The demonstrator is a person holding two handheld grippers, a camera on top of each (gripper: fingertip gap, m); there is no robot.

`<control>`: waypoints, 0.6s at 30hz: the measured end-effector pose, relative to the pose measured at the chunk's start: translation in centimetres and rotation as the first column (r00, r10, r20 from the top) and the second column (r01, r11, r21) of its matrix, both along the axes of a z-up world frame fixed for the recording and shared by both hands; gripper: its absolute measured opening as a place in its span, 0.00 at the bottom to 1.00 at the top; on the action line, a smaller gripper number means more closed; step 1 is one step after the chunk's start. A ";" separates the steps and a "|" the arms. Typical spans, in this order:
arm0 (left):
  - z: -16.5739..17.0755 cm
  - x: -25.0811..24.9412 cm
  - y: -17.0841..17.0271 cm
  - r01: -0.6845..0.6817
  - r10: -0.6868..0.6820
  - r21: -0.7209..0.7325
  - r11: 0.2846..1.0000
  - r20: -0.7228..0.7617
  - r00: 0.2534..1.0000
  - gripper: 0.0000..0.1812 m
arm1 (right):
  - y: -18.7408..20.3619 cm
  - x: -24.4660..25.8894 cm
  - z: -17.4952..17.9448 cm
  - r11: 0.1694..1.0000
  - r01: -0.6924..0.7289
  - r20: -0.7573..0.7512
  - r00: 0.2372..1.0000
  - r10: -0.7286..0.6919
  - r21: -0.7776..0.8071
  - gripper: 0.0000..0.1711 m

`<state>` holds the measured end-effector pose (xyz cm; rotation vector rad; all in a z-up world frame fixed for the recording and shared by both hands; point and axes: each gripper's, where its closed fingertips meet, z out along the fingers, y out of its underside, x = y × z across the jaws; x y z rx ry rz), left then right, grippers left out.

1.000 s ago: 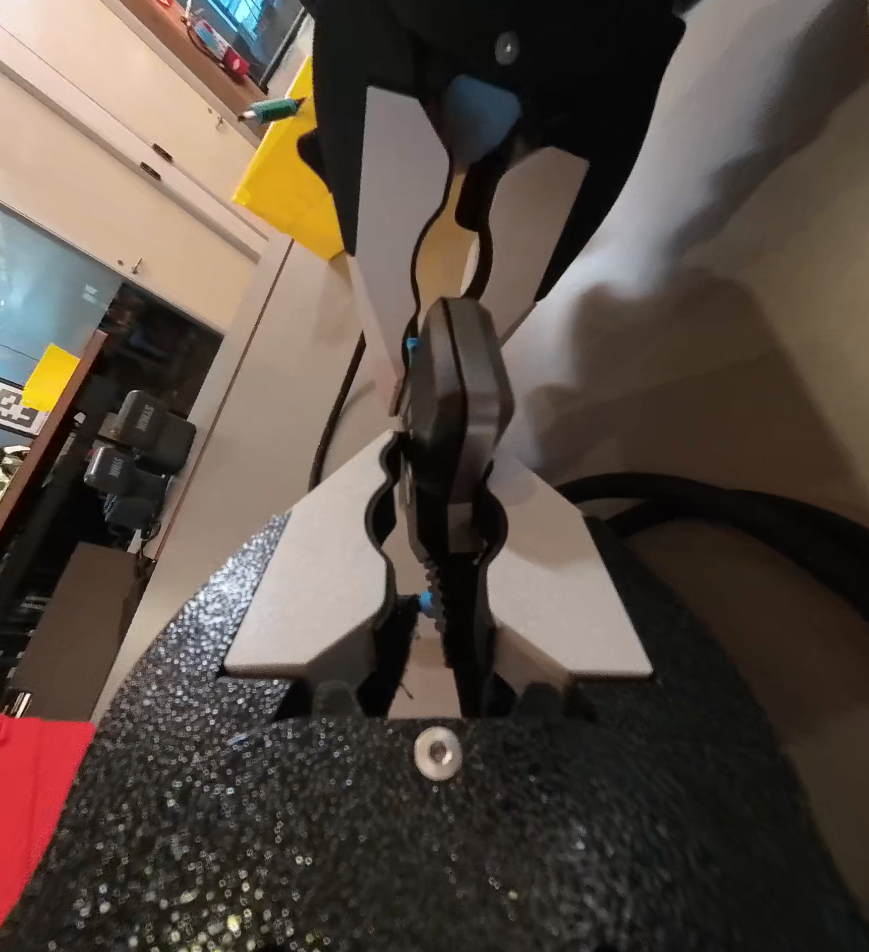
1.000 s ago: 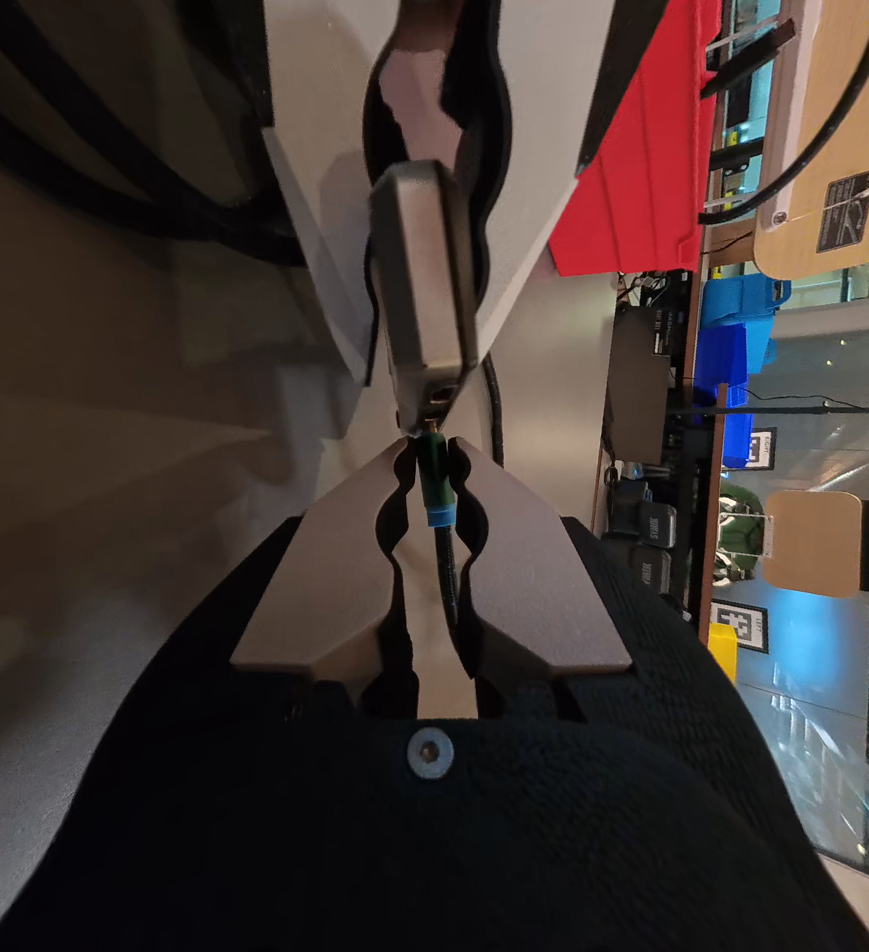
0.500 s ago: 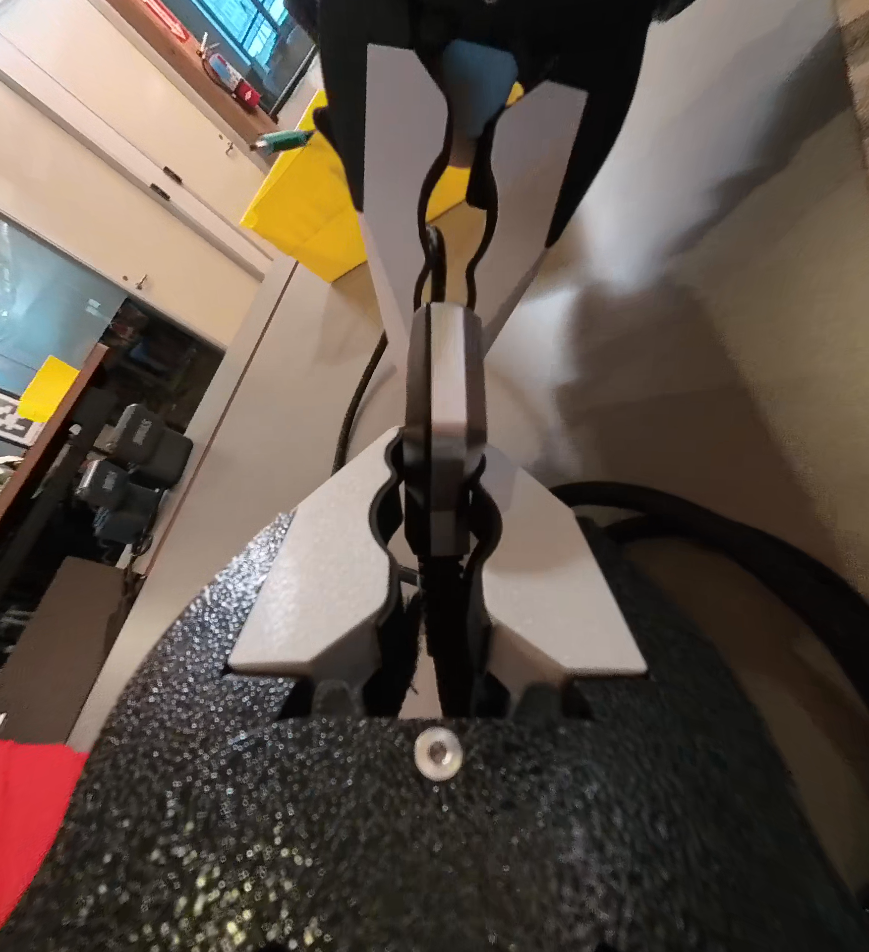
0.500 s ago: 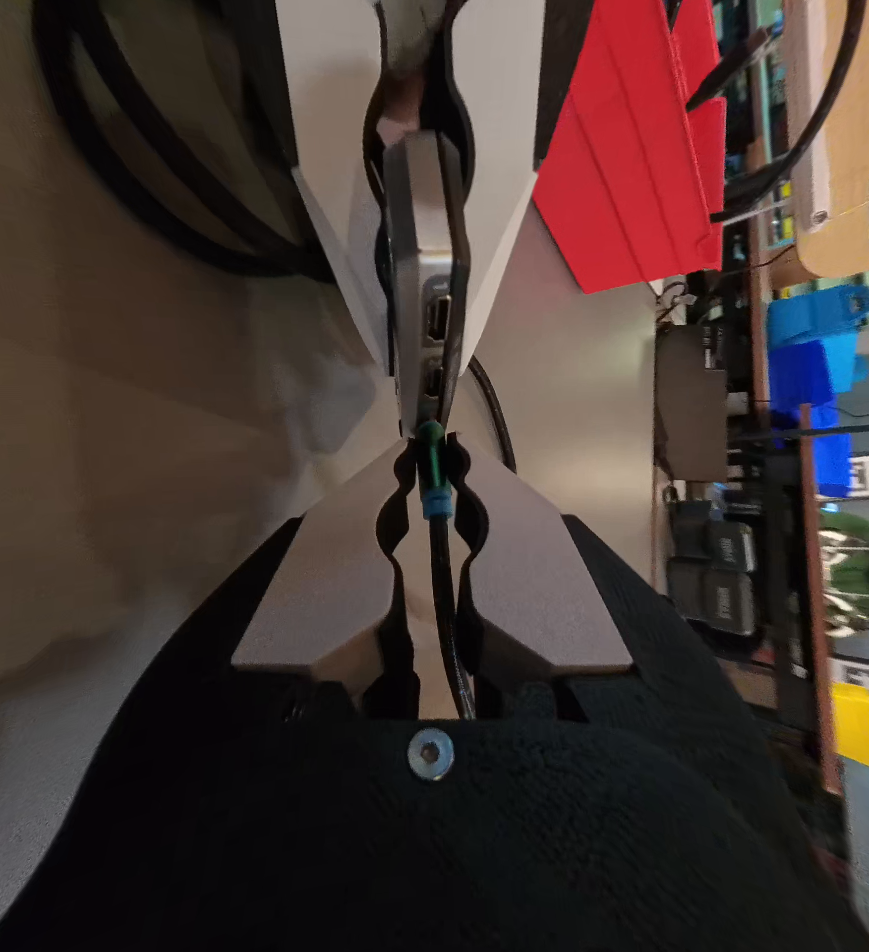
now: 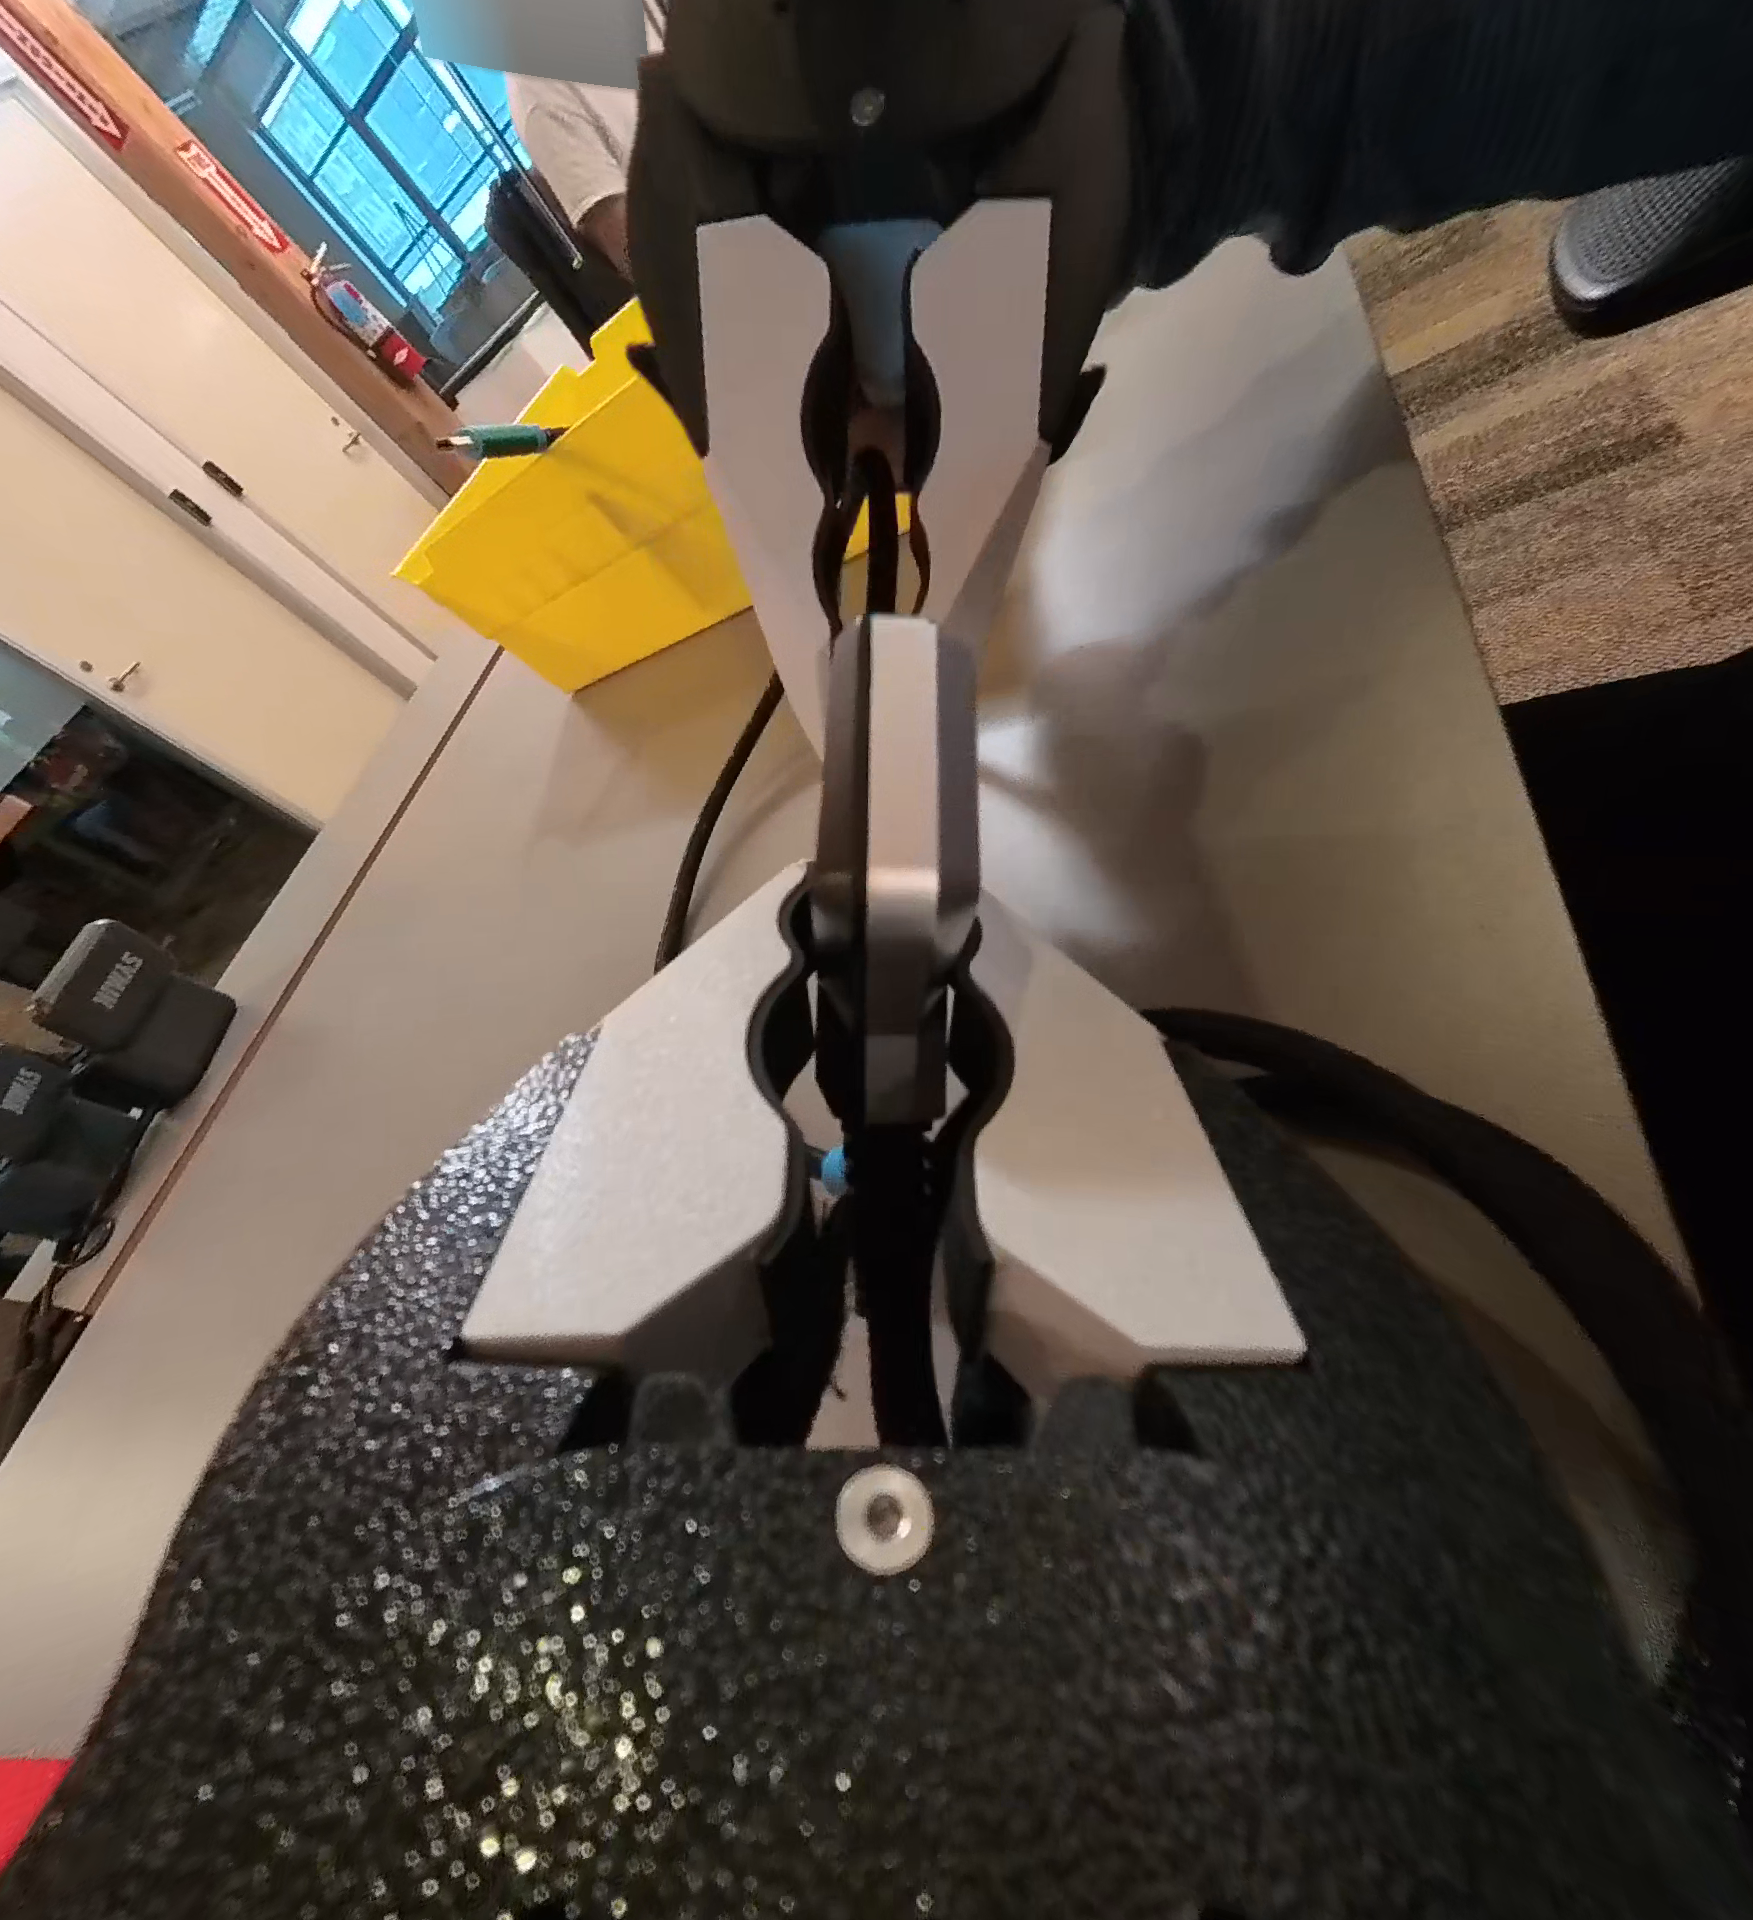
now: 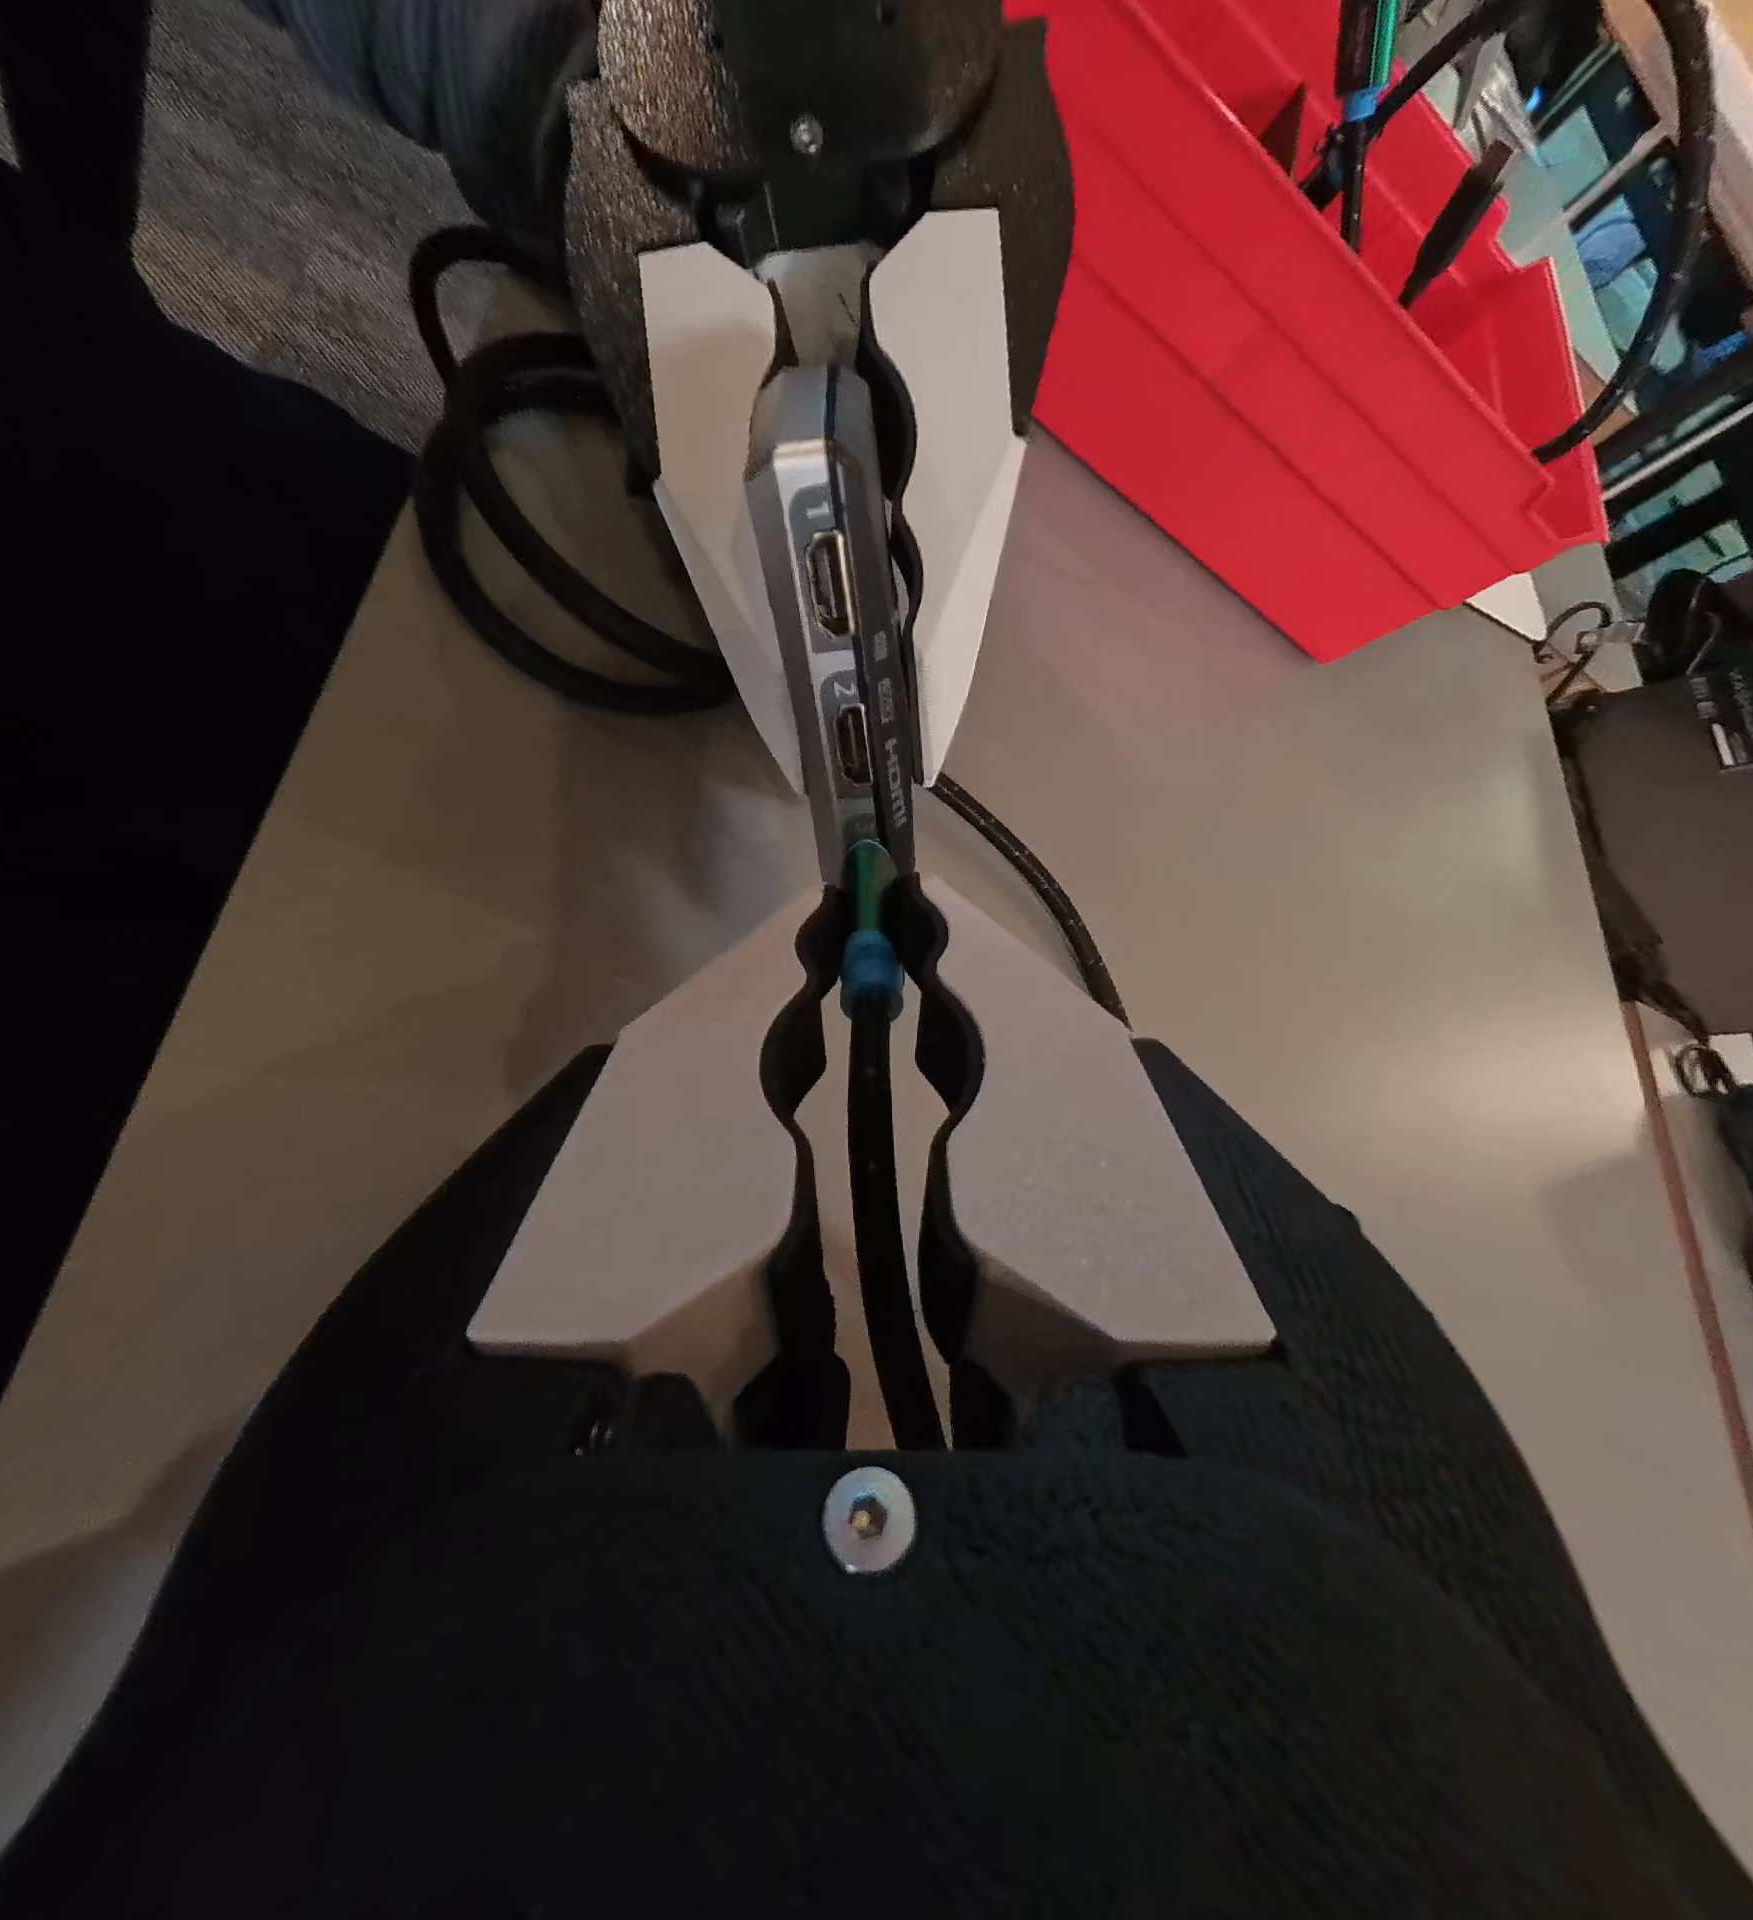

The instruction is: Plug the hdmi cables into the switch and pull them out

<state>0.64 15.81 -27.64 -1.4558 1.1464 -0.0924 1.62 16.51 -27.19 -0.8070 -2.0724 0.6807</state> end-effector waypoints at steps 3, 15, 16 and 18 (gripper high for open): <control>-0.1 0.3 -0.1 0.016 -0.016 -0.010 1.000 0.000 1.000 0.11 | -0.2 0.3 0.0 0.999 -0.011 -0.008 1.000 0.010 -0.053 0.06; -1.9 -0.7 1.5 -0.109 0.133 0.108 0.988 -0.254 0.958 0.11 | 1.1 -1.4 -1.7 0.984 0.165 -0.202 0.968 -0.147 0.073 0.07; -2.1 -0.8 1.6 -0.114 0.139 0.107 0.988 -0.268 0.953 0.11 | 1.2 -1.5 -1.8 0.982 0.171 -0.208 0.966 -0.152 0.076 0.06; -2.2 -1.1 1.9 -0.145 0.172 0.113 0.983 -0.291 0.941 0.11 | 1.6 -1.7 -2.1 0.977 0.194 -0.215 0.962 -0.170 0.094 0.07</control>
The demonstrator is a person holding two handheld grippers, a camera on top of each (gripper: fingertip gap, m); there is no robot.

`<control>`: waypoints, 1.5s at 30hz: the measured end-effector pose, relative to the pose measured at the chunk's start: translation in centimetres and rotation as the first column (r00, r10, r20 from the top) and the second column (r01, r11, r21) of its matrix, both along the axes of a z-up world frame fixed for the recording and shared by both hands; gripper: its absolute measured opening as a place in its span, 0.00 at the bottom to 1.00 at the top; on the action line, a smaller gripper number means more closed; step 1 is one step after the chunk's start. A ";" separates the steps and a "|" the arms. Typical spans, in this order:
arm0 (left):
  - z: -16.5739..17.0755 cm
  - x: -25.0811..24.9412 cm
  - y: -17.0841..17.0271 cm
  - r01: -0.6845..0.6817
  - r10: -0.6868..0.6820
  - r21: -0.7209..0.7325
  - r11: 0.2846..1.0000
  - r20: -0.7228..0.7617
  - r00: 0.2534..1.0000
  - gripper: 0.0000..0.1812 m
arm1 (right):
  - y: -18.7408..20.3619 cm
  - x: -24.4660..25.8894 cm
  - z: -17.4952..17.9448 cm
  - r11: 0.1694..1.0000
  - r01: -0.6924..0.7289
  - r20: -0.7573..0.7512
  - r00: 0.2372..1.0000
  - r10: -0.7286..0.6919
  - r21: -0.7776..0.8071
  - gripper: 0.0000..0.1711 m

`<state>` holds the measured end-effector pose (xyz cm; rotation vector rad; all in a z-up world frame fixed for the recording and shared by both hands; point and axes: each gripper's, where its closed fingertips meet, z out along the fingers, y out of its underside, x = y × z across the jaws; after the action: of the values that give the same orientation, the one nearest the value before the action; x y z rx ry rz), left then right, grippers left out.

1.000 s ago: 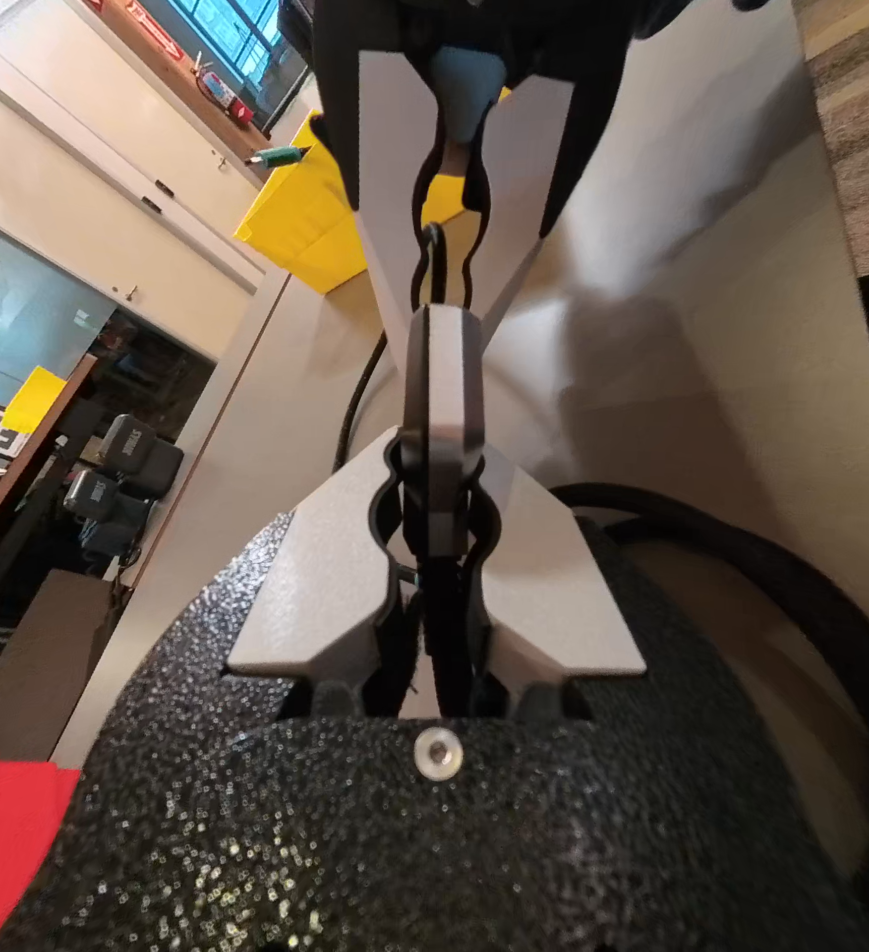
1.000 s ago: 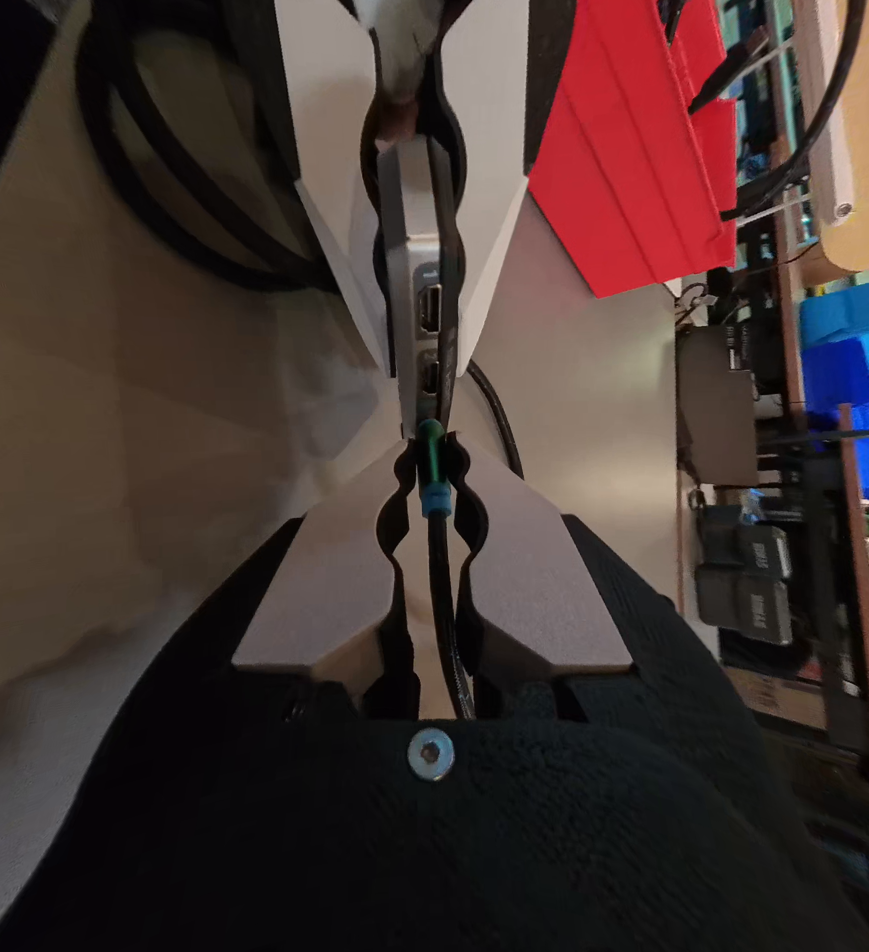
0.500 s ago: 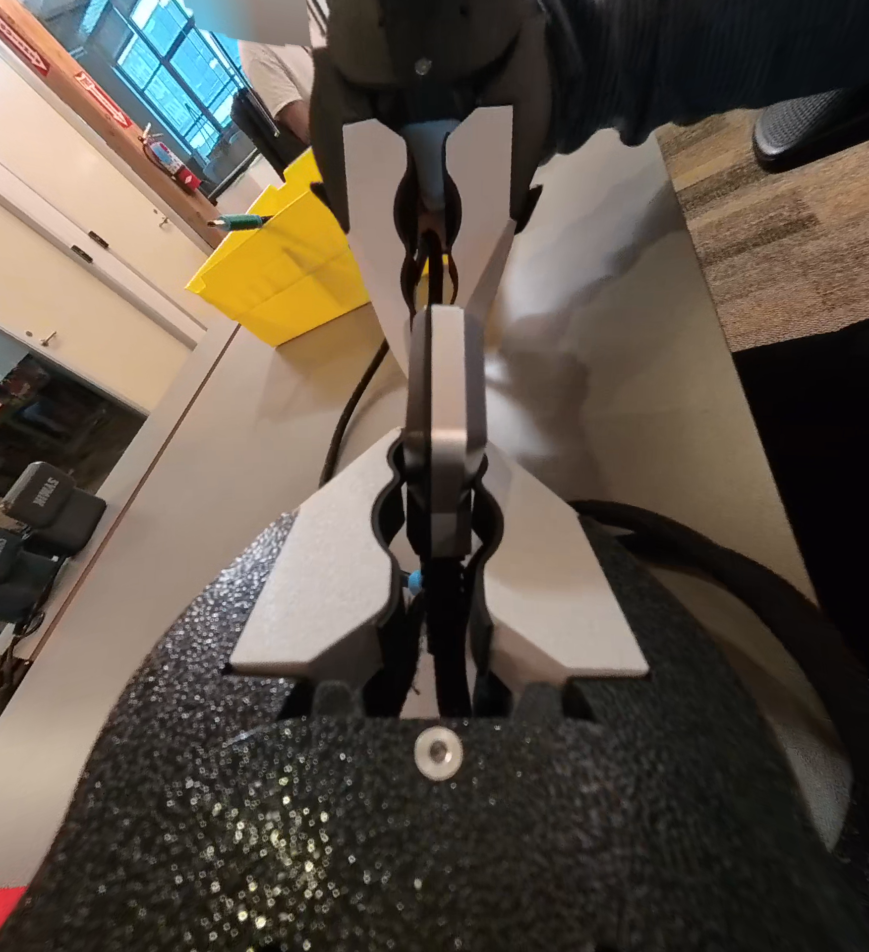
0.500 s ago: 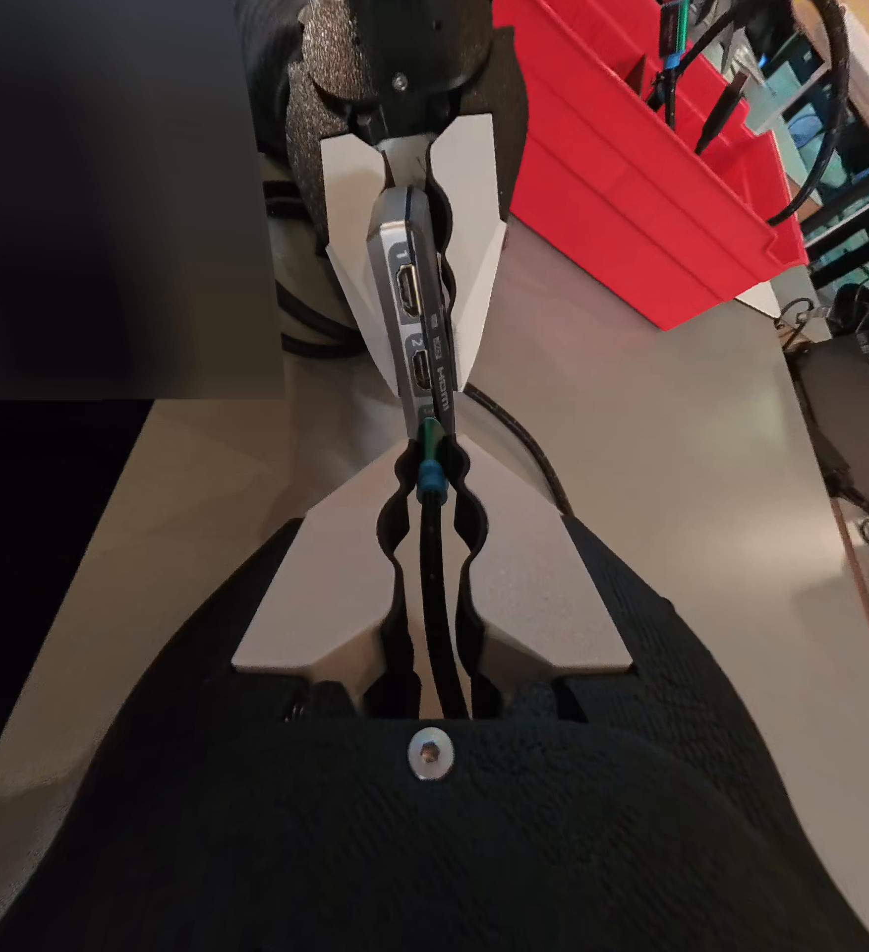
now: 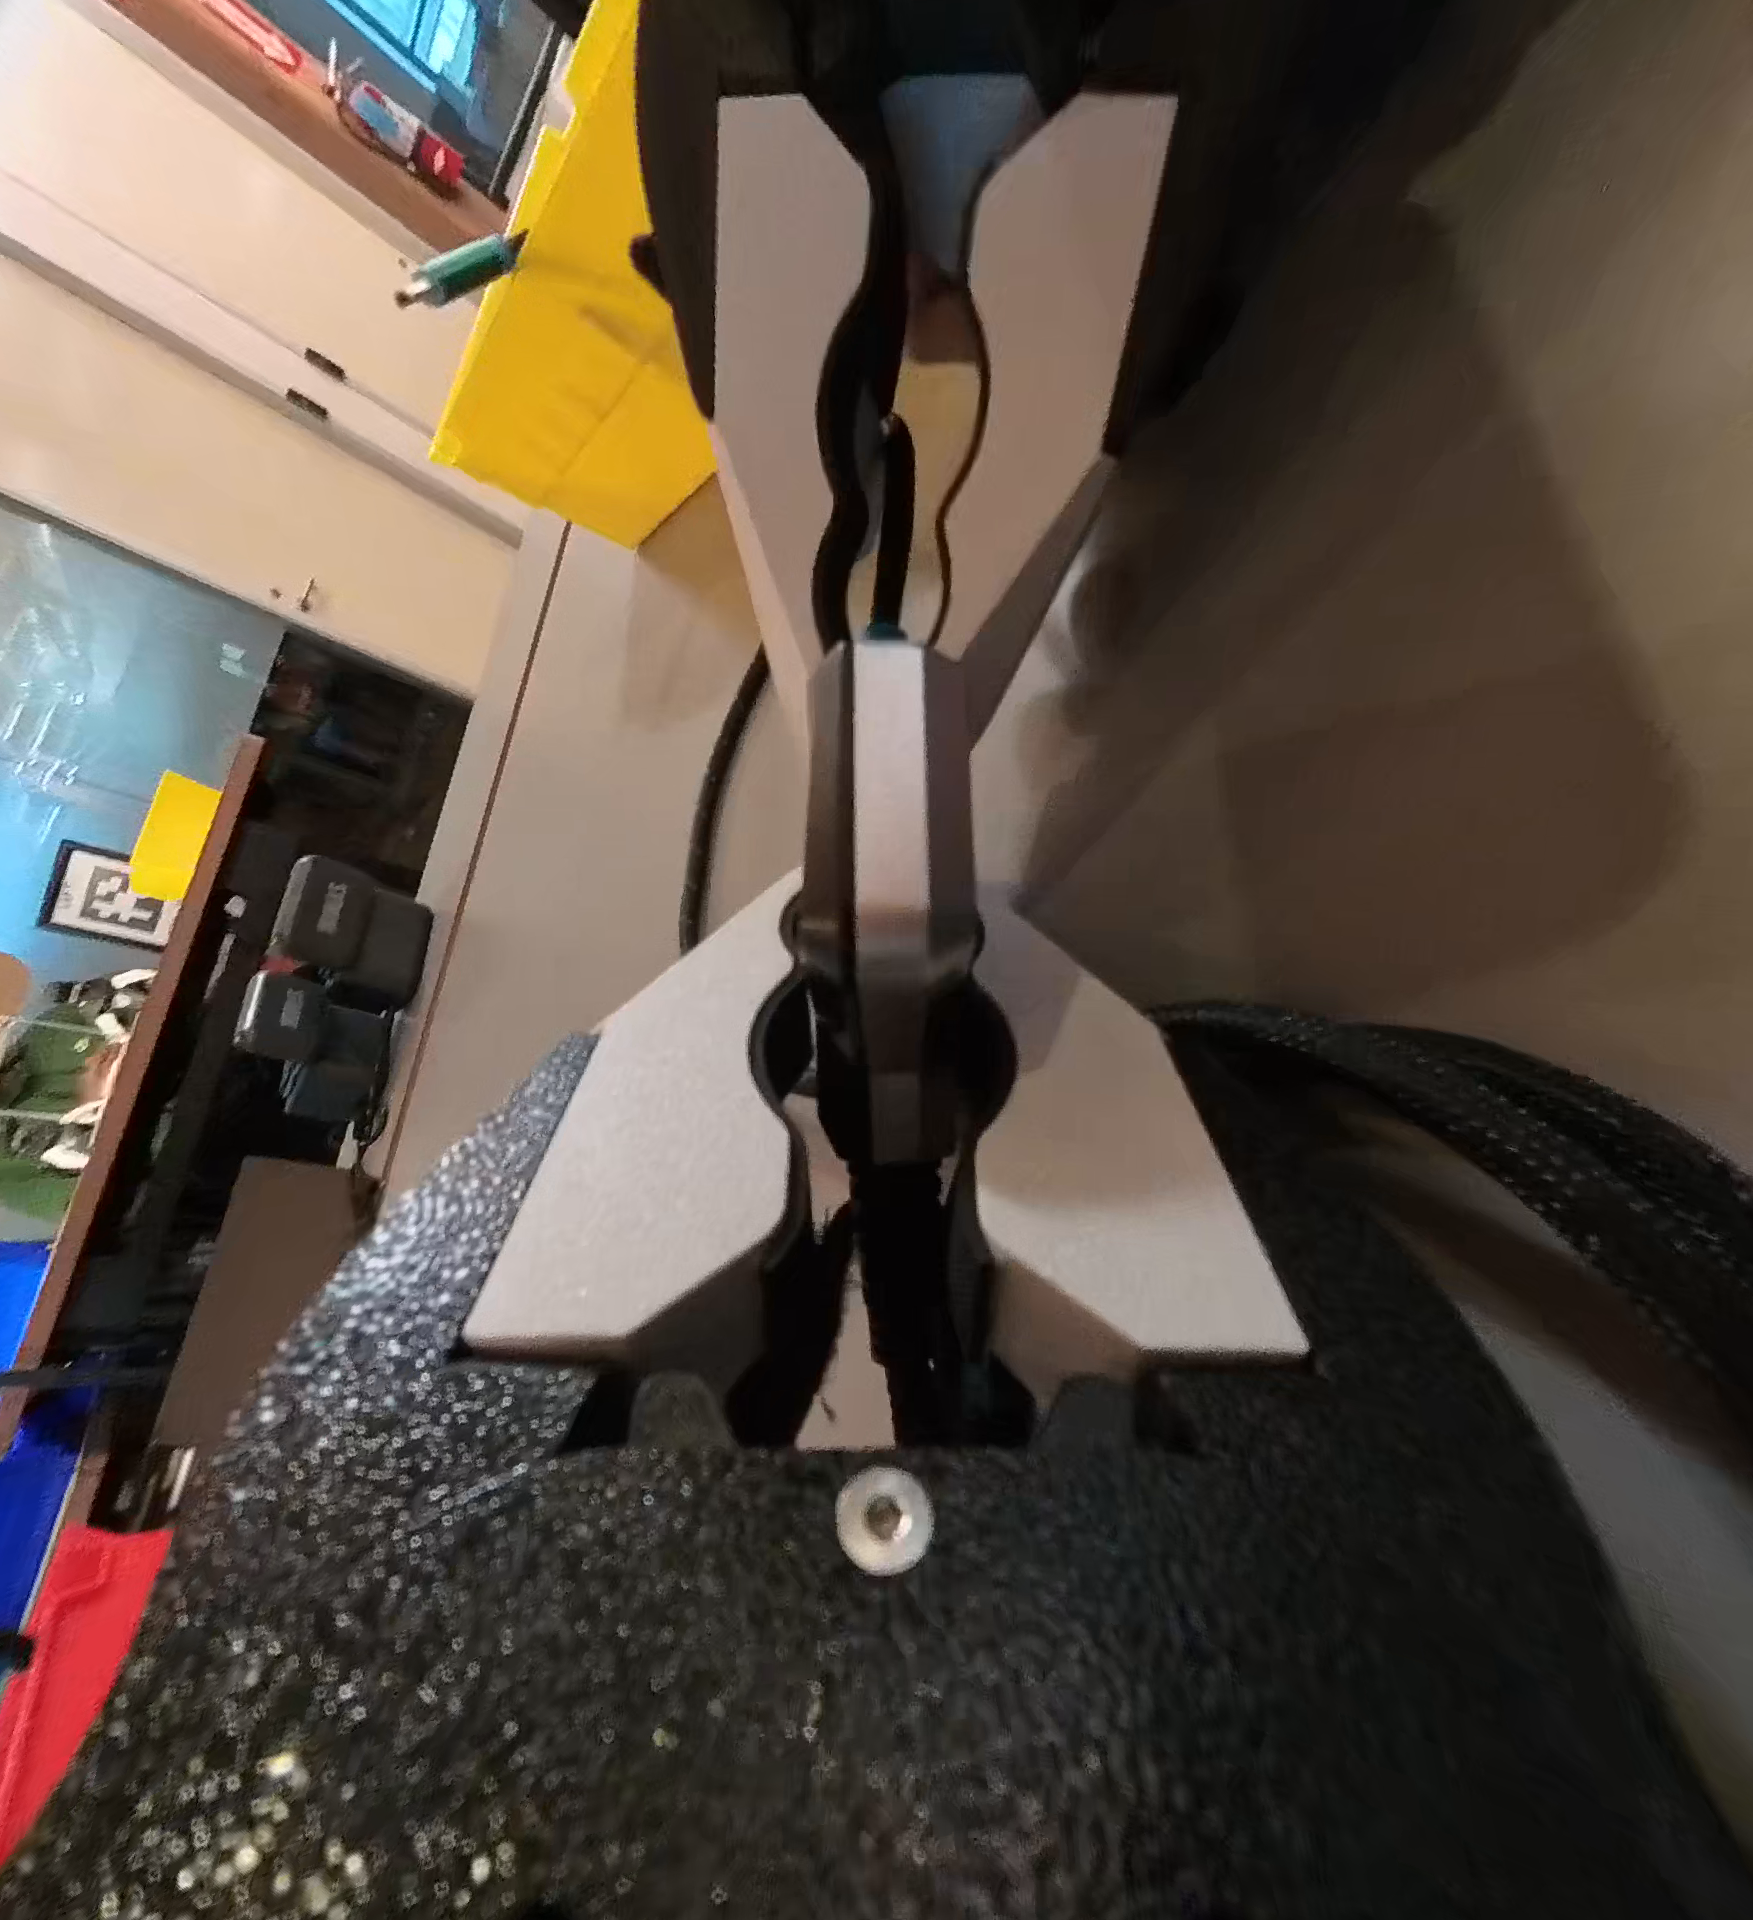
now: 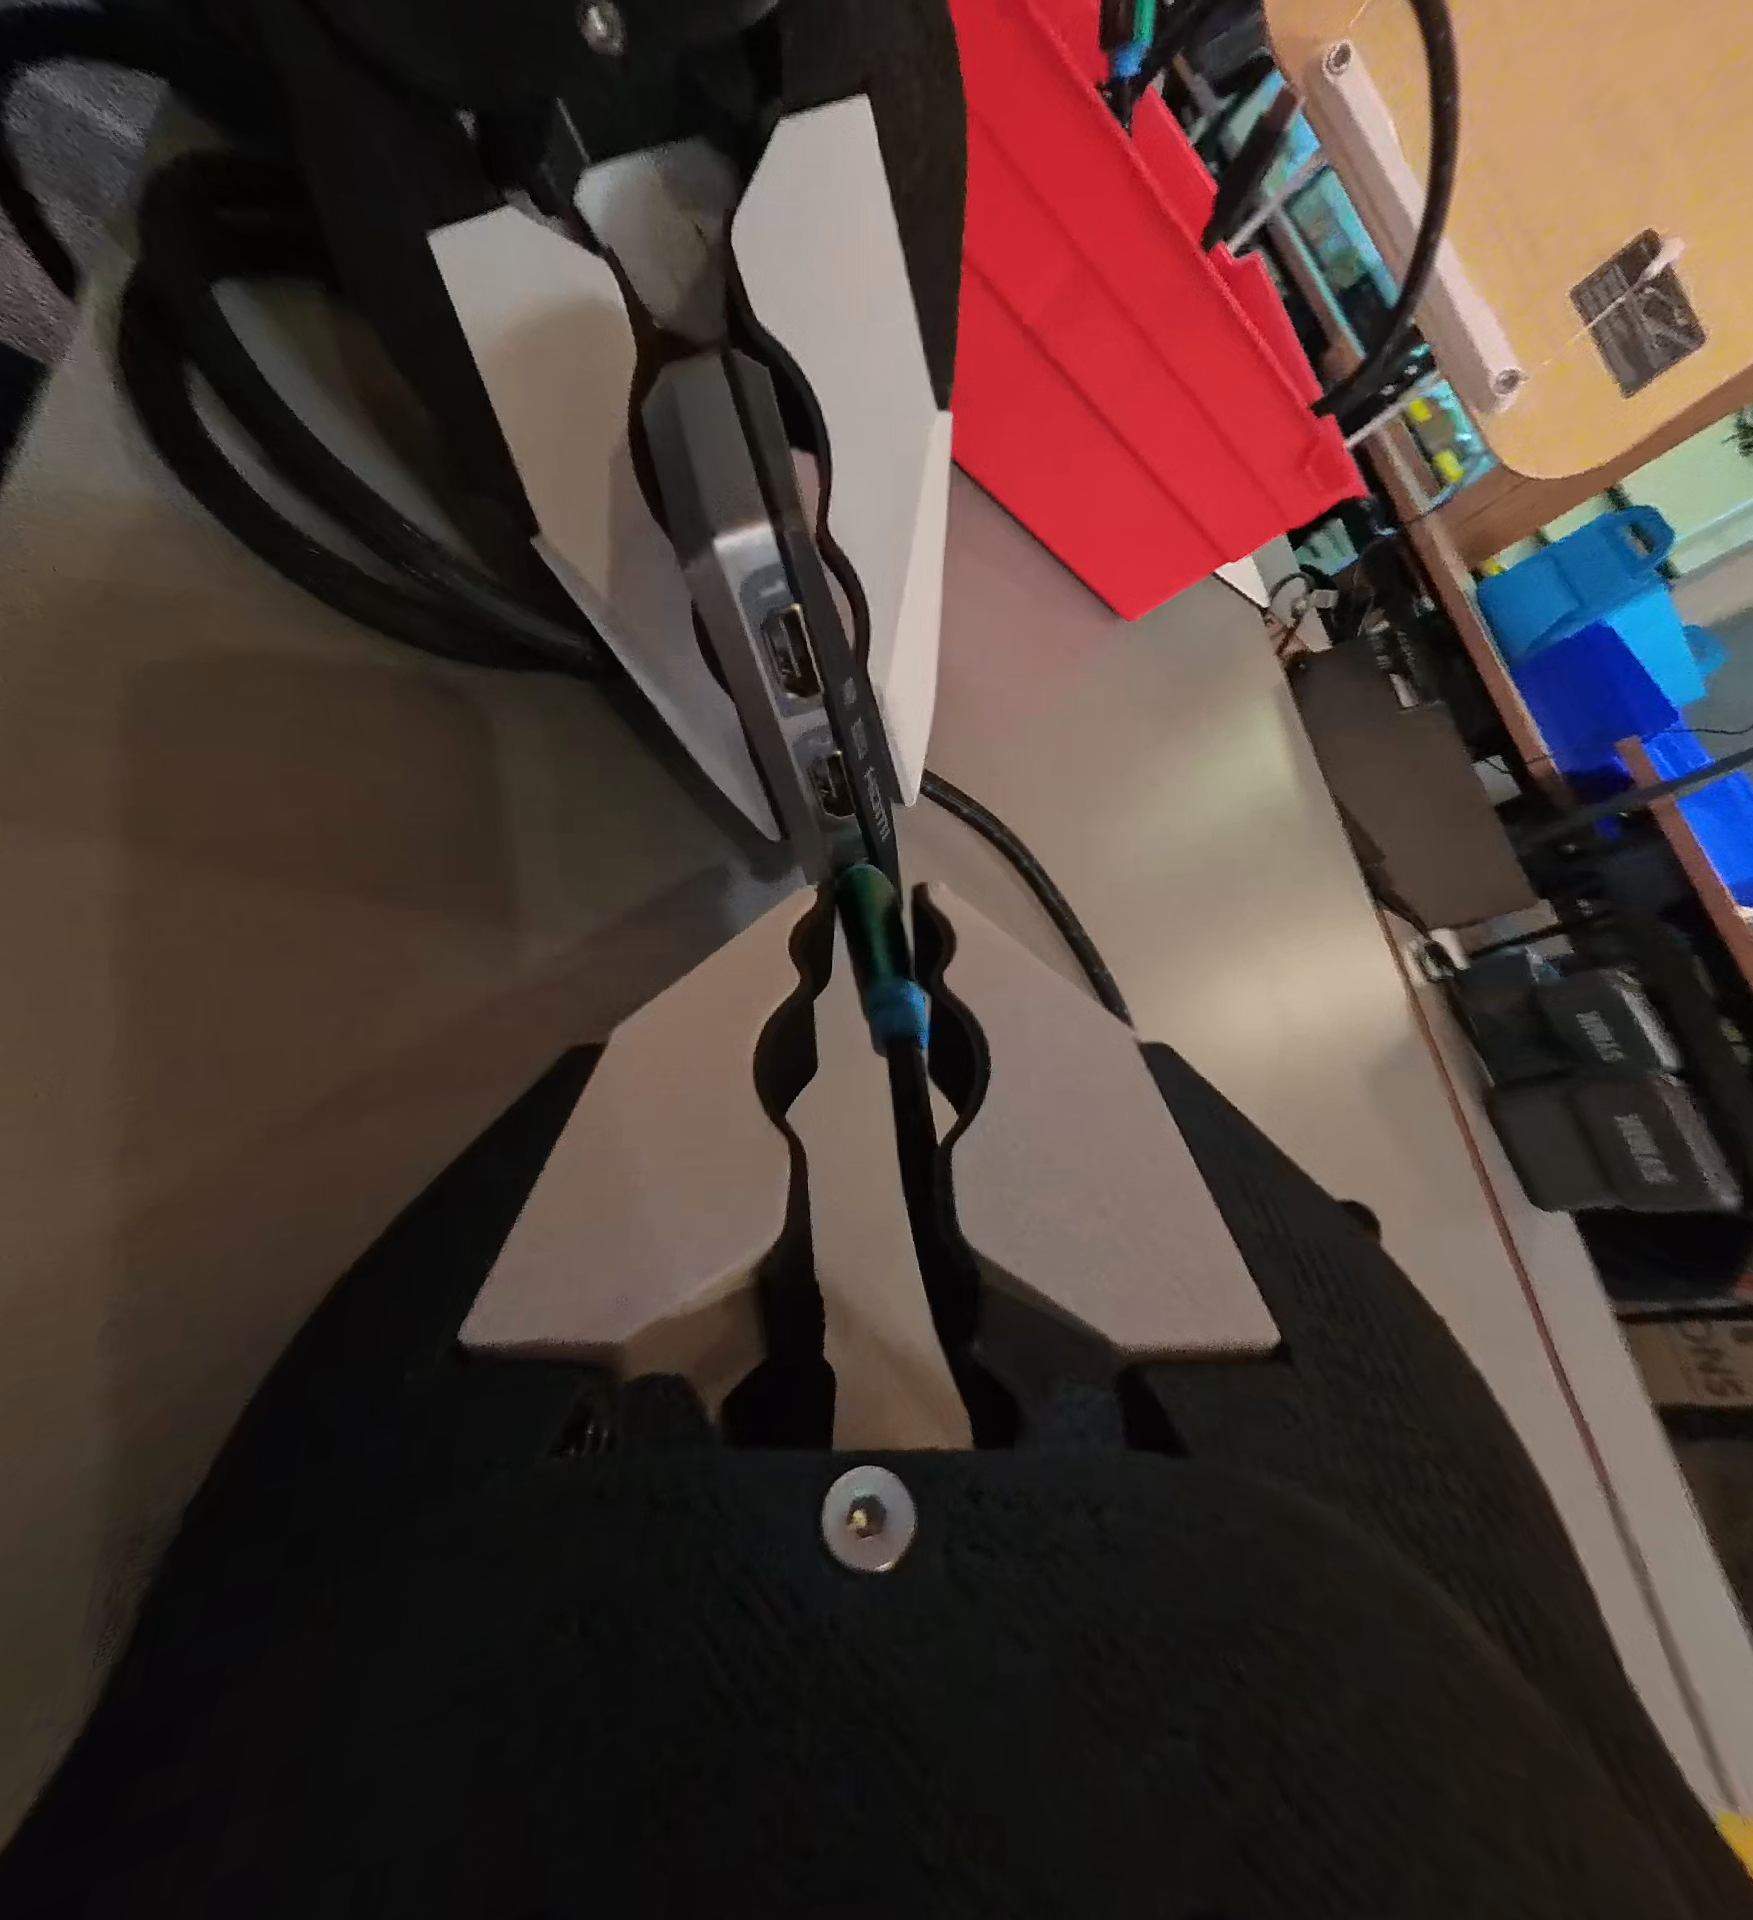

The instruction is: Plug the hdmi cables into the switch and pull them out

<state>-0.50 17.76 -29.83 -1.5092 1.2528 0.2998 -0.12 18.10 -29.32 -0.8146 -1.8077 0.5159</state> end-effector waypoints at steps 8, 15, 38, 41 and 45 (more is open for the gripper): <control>-0.2 -0.8 0.4 -0.087 0.090 0.032 0.996 -0.079 0.993 0.11 | 2.3 -0.8 -1.0 0.858 0.153 0.050 0.978 -0.203 0.490 0.08; -0.1 -0.4 0.0 -0.051 0.056 0.055 0.997 -0.089 0.994 0.11 | 1.5 -0.3 -0.8 0.855 0.078 0.004 0.996 -0.093 0.513 0.07; 0.6 -0.8 -1.9 0.022 -0.022 0.051 0.998 -0.004 1.000 0.12 | -0.8 -0.4 0.0 0.928 0.003 -0.070 0.997 0.025 0.372 0.07; 0.5 -0.7 -2.1 0.034 -0.034 0.041 0.999 0.008 0.999 0.12 | -1.0 -0.2 0.0 0.930 -0.011 -0.066 0.997 0.038 0.368 0.07; 0.5 -0.6 -2.4 0.040 -0.040 0.013 0.999 0.037 0.999 0.11 | -1.3 -0.1 0.0 0.930 -0.026 -0.065 0.996 0.053 0.366 0.07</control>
<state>-1.14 15.37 -29.34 -1.4711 1.2481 0.2518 -0.22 16.80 -29.33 -0.4968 -1.7825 0.2190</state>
